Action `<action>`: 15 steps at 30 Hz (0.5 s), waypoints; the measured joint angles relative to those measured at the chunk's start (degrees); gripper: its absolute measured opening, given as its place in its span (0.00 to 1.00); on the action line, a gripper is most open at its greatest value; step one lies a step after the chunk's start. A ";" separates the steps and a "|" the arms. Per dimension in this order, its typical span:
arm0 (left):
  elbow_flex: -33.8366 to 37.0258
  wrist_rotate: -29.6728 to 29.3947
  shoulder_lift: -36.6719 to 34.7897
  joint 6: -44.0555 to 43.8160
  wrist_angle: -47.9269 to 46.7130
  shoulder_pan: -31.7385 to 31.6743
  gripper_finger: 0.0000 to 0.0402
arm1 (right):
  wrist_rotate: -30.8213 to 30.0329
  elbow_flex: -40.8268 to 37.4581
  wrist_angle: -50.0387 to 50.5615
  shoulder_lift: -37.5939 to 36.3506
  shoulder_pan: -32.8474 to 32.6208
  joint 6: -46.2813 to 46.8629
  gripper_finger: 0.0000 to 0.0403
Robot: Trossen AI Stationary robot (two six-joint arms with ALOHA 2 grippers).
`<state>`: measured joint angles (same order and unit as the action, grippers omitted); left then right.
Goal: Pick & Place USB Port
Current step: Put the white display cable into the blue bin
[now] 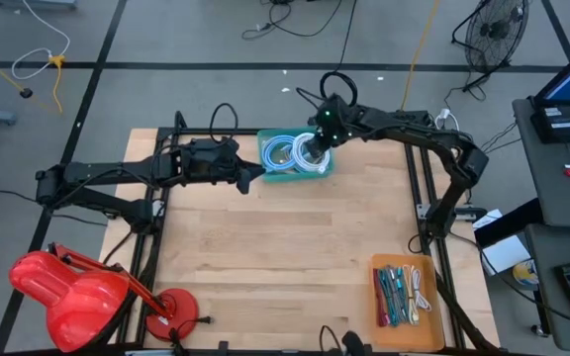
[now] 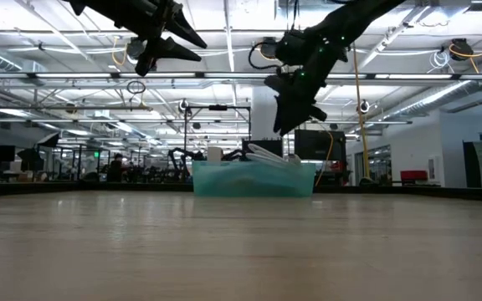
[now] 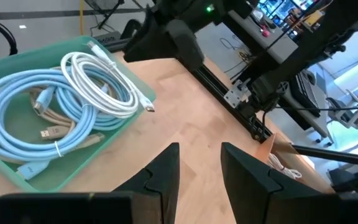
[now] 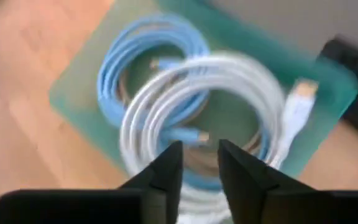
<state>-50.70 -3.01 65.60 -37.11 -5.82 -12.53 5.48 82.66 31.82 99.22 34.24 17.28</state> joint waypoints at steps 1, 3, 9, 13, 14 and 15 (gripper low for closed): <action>0.00 0.10 0.00 -0.01 0.00 -0.11 0.29 | 1.03 0.01 1.27 -0.16 0.00 0.36 0.22; 0.00 0.13 0.01 -0.04 0.00 -0.18 0.29 | 3.28 -0.01 5.81 -0.29 -0.02 0.16 0.13; 0.00 0.13 0.01 -0.32 0.04 -0.09 0.29 | 7.96 -0.01 12.60 0.03 -0.11 -2.08 0.01; 0.00 0.09 0.02 -0.32 0.04 -0.14 0.29 | 11.19 -0.01 12.81 0.12 -0.20 -1.87 0.00; 0.00 0.09 0.02 -0.30 0.02 -0.14 0.29 | 11.32 -0.20 12.58 0.10 -0.22 -1.90 0.00; 0.00 0.09 0.00 -0.28 0.04 -0.14 0.29 | 11.32 -0.72 12.35 0.09 -0.24 -1.87 0.00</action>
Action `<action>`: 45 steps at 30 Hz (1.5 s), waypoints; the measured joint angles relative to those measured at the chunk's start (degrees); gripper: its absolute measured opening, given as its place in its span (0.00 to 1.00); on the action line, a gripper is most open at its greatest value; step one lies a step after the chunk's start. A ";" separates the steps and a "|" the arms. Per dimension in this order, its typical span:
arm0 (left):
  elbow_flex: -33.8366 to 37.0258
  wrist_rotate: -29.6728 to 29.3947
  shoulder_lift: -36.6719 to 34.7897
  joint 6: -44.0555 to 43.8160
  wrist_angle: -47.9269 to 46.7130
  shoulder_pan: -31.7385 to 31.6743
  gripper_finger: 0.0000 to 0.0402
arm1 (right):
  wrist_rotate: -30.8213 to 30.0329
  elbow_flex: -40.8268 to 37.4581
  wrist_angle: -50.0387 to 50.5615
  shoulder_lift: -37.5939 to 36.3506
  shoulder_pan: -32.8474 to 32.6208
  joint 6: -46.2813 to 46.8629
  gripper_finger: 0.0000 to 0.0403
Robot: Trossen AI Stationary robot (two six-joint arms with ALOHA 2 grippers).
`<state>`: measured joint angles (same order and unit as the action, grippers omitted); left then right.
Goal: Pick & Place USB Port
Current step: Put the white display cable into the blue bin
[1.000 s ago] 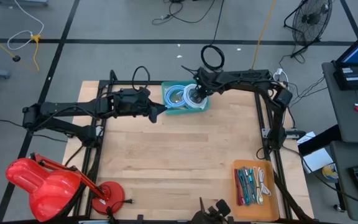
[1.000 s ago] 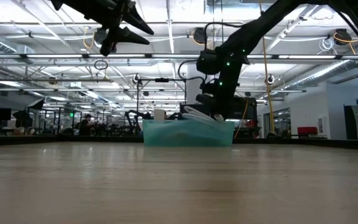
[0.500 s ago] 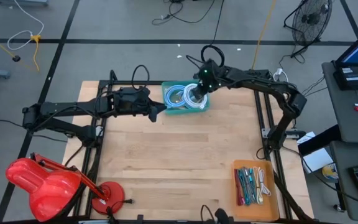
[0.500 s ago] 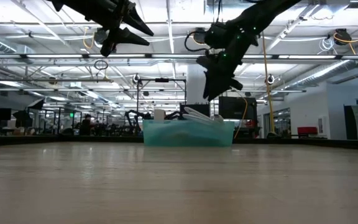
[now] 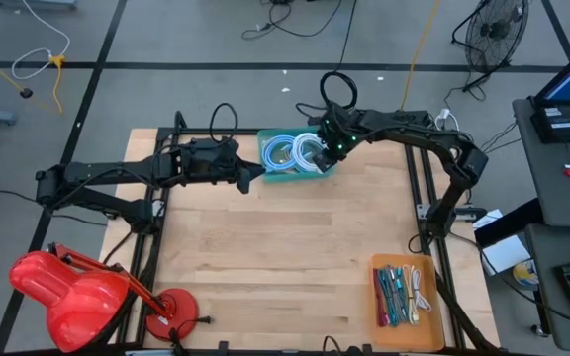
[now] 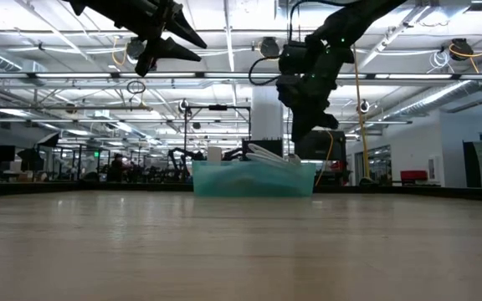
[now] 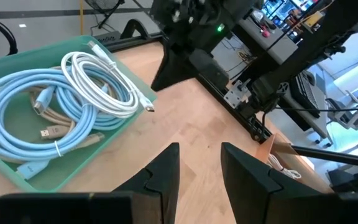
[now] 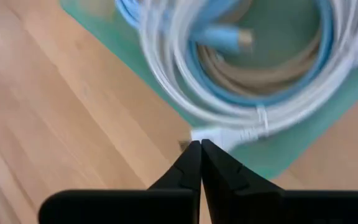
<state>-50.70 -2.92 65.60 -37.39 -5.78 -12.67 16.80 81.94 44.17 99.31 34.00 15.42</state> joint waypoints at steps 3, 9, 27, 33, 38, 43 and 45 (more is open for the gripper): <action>0.00 -0.04 0.01 0.02 -0.02 0.00 0.29 | 0.02 -2.09 0.49 0.07 -0.34 0.53 0.00; 0.00 -0.04 0.01 0.03 -0.06 0.00 0.29 | 0.02 -5.29 -0.62 0.07 -0.91 0.42 0.00; 0.00 -0.32 0.00 0.17 -0.07 -0.04 0.29 | -1.94 -5.77 -8.11 1.41 -2.69 1.30 0.00; 0.00 -0.61 0.02 0.13 -0.07 -0.07 0.29 | -3.55 -5.76 -8.51 1.66 -2.72 1.27 0.00; 0.00 -0.62 0.00 0.04 -0.07 -0.07 0.29 | -5.71 -5.76 -8.53 1.66 -2.73 0.89 0.00; 0.00 -0.64 0.01 0.04 -0.07 -0.07 0.29 | -6.53 -6.85 -10.85 1.73 -2.73 1.08 0.00; 0.00 -0.66 0.02 0.04 -0.07 -0.07 0.29 | -6.50 -8.26 -12.59 1.61 -2.73 1.86 0.00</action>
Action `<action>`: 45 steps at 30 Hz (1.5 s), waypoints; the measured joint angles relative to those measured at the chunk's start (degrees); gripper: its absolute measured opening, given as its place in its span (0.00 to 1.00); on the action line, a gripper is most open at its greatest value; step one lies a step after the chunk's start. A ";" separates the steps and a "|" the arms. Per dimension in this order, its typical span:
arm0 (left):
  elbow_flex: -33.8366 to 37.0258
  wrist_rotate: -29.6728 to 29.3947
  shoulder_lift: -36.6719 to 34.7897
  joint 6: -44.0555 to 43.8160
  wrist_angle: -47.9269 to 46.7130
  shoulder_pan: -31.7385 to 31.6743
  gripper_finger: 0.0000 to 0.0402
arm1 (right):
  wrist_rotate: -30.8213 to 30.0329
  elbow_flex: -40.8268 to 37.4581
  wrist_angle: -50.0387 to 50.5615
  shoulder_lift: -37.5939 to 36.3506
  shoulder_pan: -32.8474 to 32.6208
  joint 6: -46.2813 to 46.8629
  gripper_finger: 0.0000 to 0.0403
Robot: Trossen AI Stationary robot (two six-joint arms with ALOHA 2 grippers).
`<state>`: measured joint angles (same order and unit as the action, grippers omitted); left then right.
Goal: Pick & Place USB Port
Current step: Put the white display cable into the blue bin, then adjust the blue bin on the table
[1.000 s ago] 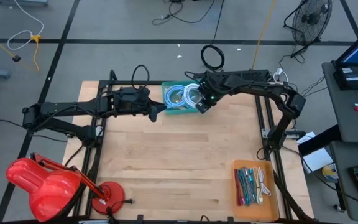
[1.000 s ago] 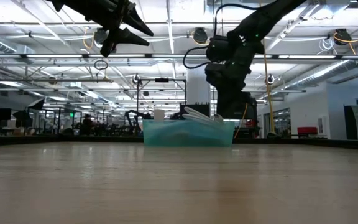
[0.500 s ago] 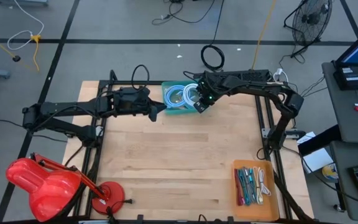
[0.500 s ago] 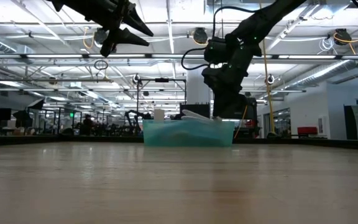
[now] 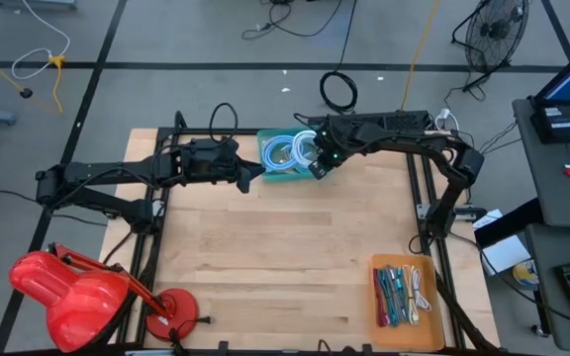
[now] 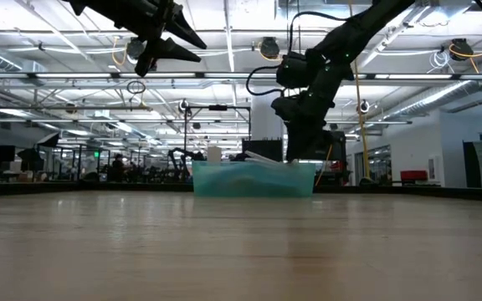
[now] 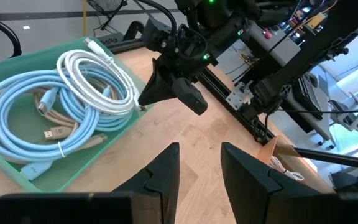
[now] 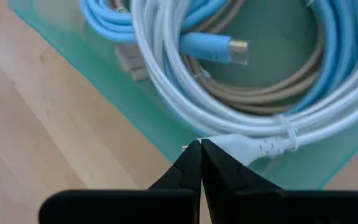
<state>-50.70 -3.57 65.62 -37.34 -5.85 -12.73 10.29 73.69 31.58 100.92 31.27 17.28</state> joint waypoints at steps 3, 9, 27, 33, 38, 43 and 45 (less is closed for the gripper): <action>0.00 0.00 0.00 -0.12 0.00 0.00 0.29 | 0.21 -2.77 -1.12 0.18 0.04 1.42 0.00; 0.00 0.00 -0.01 -0.15 0.02 0.00 0.29 | 2.13 -5.50 -2.20 0.02 0.01 2.44 0.00; 0.00 -0.48 0.00 0.67 0.01 -0.11 0.29 | 3.23 0.01 -11.20 -11.26 0.92 7.64 0.00; 0.02 0.25 -0.02 0.59 0.78 -1.44 0.29 | 3.47 0.05 -13.34 -13.96 0.91 9.51 0.00; 0.02 3.21 -0.01 0.55 3.50 -3.11 0.29 | 6.51 0.09 -12.71 -16.65 0.56 10.72 0.00; 0.02 3.98 -0.02 0.43 4.02 -3.80 0.29 | 5.85 0.07 -7.24 -20.52 -2.14 9.98 0.00; 0.02 3.98 0.00 0.43 3.98 -3.80 0.29 | 4.75 0.07 -5.01 -22.25 -3.55 8.94 0.00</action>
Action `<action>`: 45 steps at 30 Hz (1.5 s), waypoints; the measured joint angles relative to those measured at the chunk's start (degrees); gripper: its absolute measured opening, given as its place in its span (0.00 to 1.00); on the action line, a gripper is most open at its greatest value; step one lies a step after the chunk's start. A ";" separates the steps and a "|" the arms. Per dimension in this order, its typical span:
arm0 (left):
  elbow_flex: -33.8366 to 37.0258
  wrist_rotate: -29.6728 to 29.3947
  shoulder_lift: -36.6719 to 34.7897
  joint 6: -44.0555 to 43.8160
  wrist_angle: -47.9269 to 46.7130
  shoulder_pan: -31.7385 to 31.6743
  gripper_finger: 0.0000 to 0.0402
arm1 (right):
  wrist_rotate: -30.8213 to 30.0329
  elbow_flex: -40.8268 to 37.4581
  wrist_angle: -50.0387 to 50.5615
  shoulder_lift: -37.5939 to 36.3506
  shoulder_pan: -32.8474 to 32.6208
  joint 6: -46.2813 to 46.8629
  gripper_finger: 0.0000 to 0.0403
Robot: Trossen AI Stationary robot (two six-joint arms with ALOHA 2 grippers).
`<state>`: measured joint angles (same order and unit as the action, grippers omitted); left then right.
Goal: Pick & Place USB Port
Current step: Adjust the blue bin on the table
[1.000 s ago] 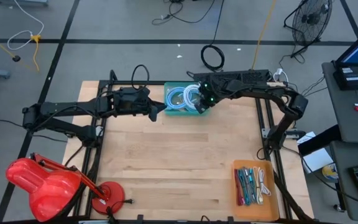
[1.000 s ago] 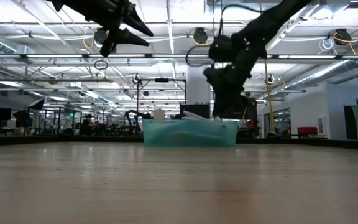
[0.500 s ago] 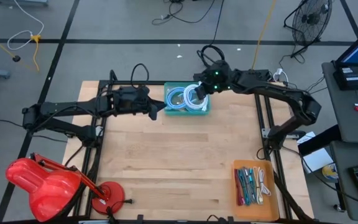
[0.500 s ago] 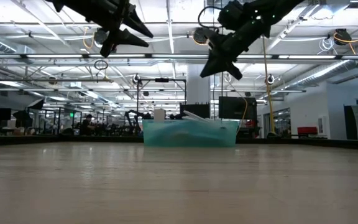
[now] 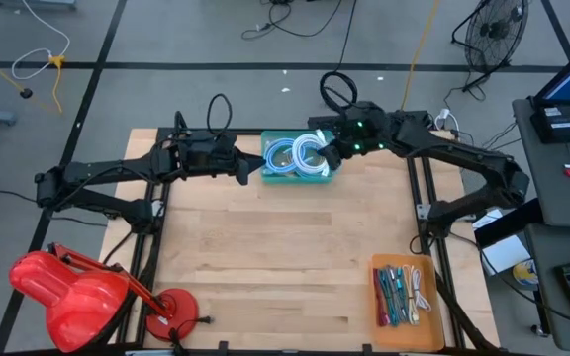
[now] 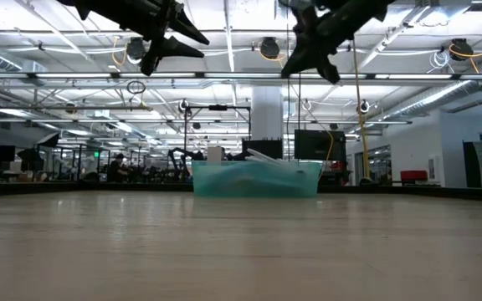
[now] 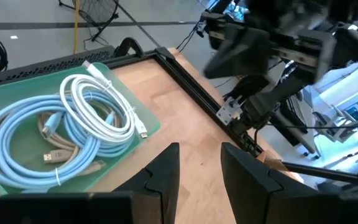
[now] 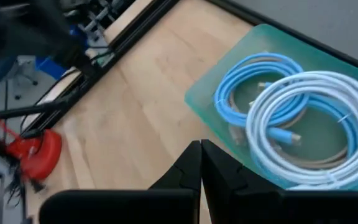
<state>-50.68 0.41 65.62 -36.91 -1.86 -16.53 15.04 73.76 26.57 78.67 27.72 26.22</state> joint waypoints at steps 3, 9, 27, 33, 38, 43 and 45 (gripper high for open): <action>0.00 0.04 -0.01 -0.04 -0.07 0.16 0.29 | -1.37 -0.73 1.09 -2.61 -2.50 0.07 0.00; 0.00 2.46 -0.02 2.14 -3.77 0.32 0.29 | -6.52 -4.47 0.97 -6.92 -8.25 6.12 0.00; -0.09 25.42 25.48 12.28 3.77 -2.86 0.02 | -25.67 -29.02 -20.18 -7.28 -23.37 29.87 0.00; -0.11 27.34 32.40 8.74 9.62 -3.94 0.01 | -27.21 -29.36 -21.71 -3.94 -19.71 27.25 0.00; -0.21 25.55 32.79 9.20 9.96 -4.23 0.00 | -21.79 -29.35 -23.32 2.05 -15.64 25.63 0.00; -2.12 21.60 32.78 9.74 7.51 -4.97 0.00 | -19.22 -29.33 -27.54 6.49 -13.96 24.64 0.00; -2.49 19.02 32.77 10.46 6.31 -5.36 0.00 | -19.19 -29.29 -29.43 7.36 -13.58 24.17 0.00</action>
<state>-53.17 19.43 98.39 -26.46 4.45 -21.89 -4.14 44.47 -2.85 86.04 14.14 50.39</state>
